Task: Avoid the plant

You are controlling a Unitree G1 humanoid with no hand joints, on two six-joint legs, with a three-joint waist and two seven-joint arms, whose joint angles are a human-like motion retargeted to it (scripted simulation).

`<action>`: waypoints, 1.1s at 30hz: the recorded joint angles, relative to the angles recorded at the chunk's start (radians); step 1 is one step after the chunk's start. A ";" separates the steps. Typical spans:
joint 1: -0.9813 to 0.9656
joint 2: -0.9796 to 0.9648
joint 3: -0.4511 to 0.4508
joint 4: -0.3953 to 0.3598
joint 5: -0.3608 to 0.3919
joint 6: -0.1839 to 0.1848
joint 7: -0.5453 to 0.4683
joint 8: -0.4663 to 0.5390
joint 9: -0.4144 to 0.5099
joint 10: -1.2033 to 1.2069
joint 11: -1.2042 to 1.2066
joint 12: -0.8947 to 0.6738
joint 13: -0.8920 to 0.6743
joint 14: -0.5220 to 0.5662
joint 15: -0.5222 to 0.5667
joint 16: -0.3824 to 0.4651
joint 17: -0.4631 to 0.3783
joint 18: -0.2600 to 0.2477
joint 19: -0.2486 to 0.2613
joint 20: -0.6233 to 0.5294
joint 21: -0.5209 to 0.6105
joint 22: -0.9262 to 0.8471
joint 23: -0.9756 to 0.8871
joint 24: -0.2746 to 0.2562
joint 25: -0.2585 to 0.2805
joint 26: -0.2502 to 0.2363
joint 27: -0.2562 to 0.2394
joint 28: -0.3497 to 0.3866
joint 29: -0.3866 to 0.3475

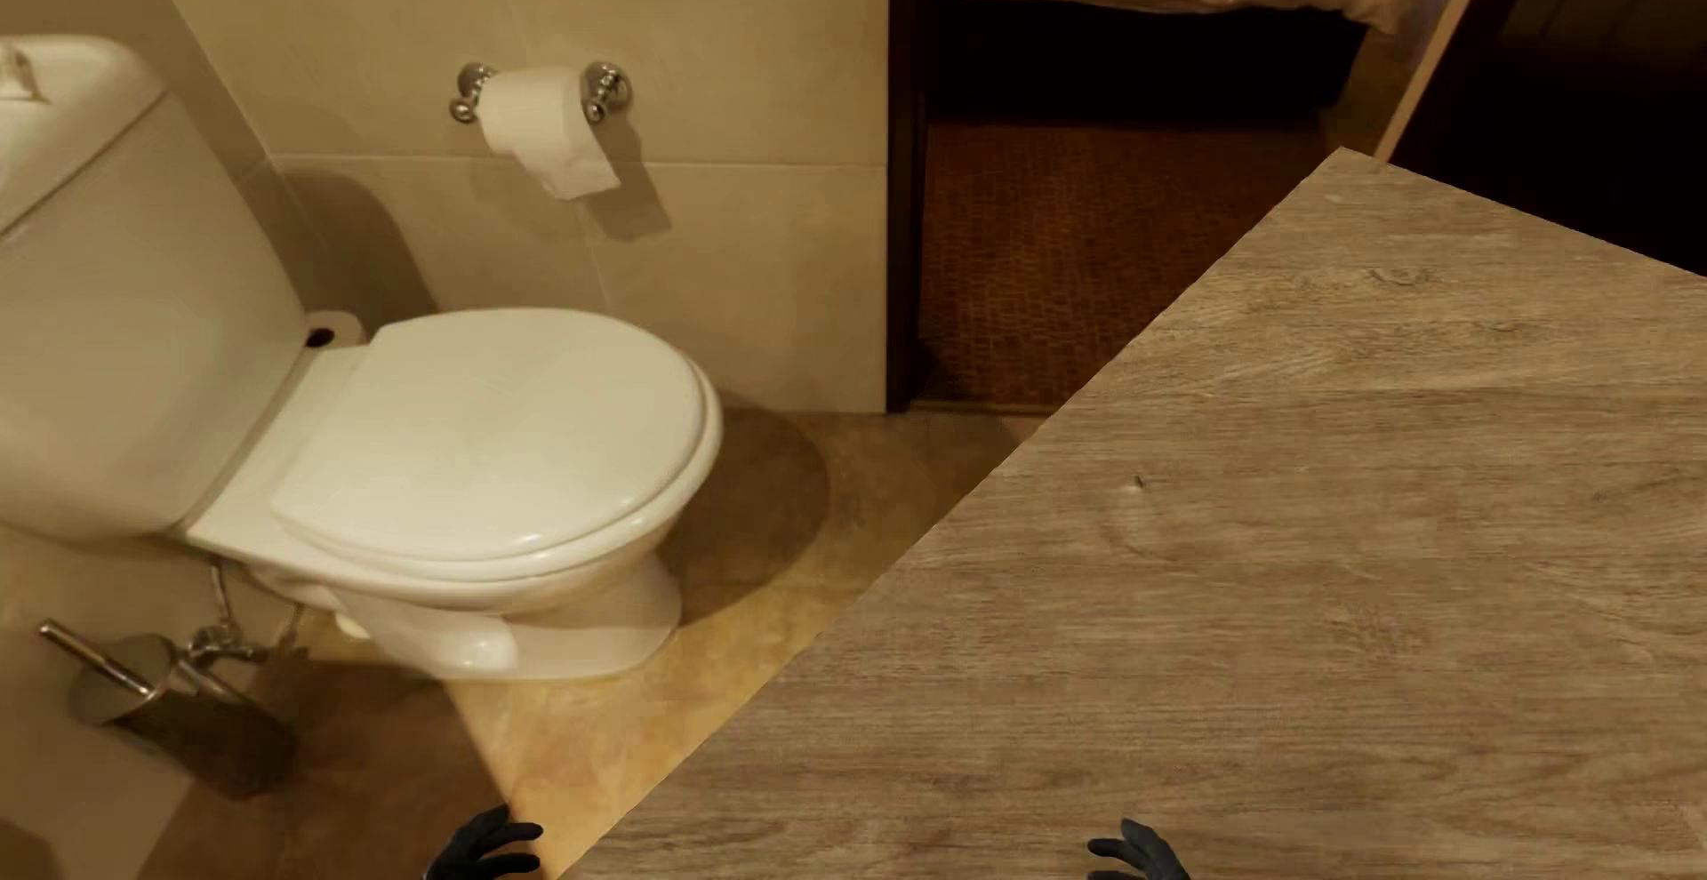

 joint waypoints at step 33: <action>-0.255 0.115 -0.141 0.078 0.050 0.018 -0.035 0.057 0.020 0.210 0.250 0.065 -0.072 -0.015 -0.218 0.011 0.024 -0.132 -0.150 0.018 0.068 0.063 -0.060 0.131 0.025 -0.011 0.100 -0.028 -0.005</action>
